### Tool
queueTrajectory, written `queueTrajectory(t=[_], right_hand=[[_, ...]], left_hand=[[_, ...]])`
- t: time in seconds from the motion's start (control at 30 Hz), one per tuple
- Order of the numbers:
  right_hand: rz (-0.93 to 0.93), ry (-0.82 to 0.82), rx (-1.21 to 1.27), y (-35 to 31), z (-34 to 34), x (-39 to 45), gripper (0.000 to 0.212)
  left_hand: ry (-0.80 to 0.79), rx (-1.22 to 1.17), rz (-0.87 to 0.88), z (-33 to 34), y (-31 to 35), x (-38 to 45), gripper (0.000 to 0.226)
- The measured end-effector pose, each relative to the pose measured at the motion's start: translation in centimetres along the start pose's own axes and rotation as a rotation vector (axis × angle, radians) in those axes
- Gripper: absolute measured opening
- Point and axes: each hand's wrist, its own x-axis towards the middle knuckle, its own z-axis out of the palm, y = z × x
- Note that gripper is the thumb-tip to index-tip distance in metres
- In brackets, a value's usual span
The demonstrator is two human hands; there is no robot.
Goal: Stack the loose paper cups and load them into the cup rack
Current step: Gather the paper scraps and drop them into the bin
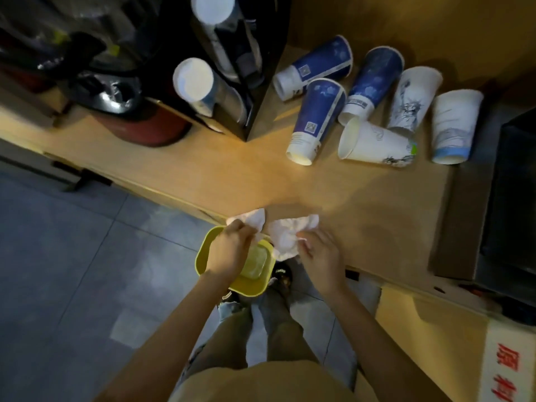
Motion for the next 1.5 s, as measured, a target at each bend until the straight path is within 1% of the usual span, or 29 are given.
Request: queueTrajectory(t=[0.1, 0.2, 0.27, 0.33, 0.43, 0.53, 0.6, 0.7, 0.83, 0.9, 1.0, 1.07, 1.17, 1.23, 1.33, 1.37, 1.43, 1.5], right_hand=[[0.033, -0.010, 0.090, -4.0, 1.4, -1.8, 0.026], [-0.006, 0.005, 0.081, -6.6, 3.7, -3.4, 0.025], [-0.012, -0.014, 0.081, -7.2, 5.7, -4.3, 0.022], [0.006, -0.079, 0.128, -7.3, 7.8, -5.0, 0.027], [0.097, -0.238, 0.169, -6.2, 11.1, -5.7, 0.039], [0.150, -0.342, 0.144, -3.8, 14.7, -5.5, 0.034], [0.187, -0.390, 0.108, -2.0, 17.2, -5.0, 0.028], [0.268, -0.407, 0.093, 1.3, 21.0, -4.6, 0.020], [0.354, -0.428, 0.095, 5.8, 26.7, -4.3, 0.022], [0.386, -0.487, 0.078, 8.1, 30.0, -4.4, 0.024], [0.375, -0.570, 0.035, 11.0, 34.9, -4.6, 0.028], [0.368, -0.638, 0.000, 12.6, 37.6, -4.3, 0.031], [0.378, -0.754, -0.031, 14.8, 40.9, -3.4, 0.036], [0.369, -0.807, -0.054, 15.9, 42.5, -2.7, 0.038], [0.409, -0.831, -0.020, 16.7, 43.6, -2.4, 0.041], [0.398, -0.829, -0.025, 16.8, 43.7, -2.3, 0.044], [0.410, -0.778, 0.003, 16.5, 43.1, -2.2, 0.045], [0.409, -0.736, 0.040, 15.5, 41.6, -1.8, 0.043]], left_hand=[[0.007, -0.121, -0.060, 0.2, -3.0, -2.7, 0.035], [-0.037, -0.227, -0.126, 0.8, -6.2, -5.0, 0.033], [-0.114, -0.221, -0.187, 1.9, -8.6, -6.2, 0.032], [-0.179, -0.212, -0.212, 3.2, -11.0, -7.1, 0.031], [-0.189, -0.298, -0.316, 5.2, -13.8, -7.7, 0.028], [-0.178, -0.375, -0.469, 7.5, -16.2, -7.7, 0.027], [-0.184, -0.398, -0.520, 9.7, -17.9, -7.4, 0.028], [-0.207, -0.419, -0.522, 13.7, -19.8, -6.2, 0.033], [-0.237, -0.388, -0.506, 19.5, -21.9, -2.8, 0.034], [-0.261, -0.375, -0.498, 22.6, -23.0, -0.6, 0.034], [-0.305, -0.323, -0.507, 27.0, -24.7, 2.8, 0.035], [-0.375, -0.270, -0.512, 29.2, -25.5, 4.6, 0.037], [-0.485, -0.201, -0.476, 32.1, -27.0, 6.7, 0.042], [-0.535, -0.194, -0.454, 33.2, -27.6, 7.6, 0.047], [-0.585, -0.189, -0.436, 33.5, -27.9, 8.3, 0.038], [-0.573, -0.204, -0.410, 33.6, -28.1, 8.3, 0.036], [-0.556, -0.204, -0.445, 33.9, -28.7, 8.2, 0.038], [-0.538, -0.160, -0.421, 33.1, -28.7, 7.6, 0.037]])
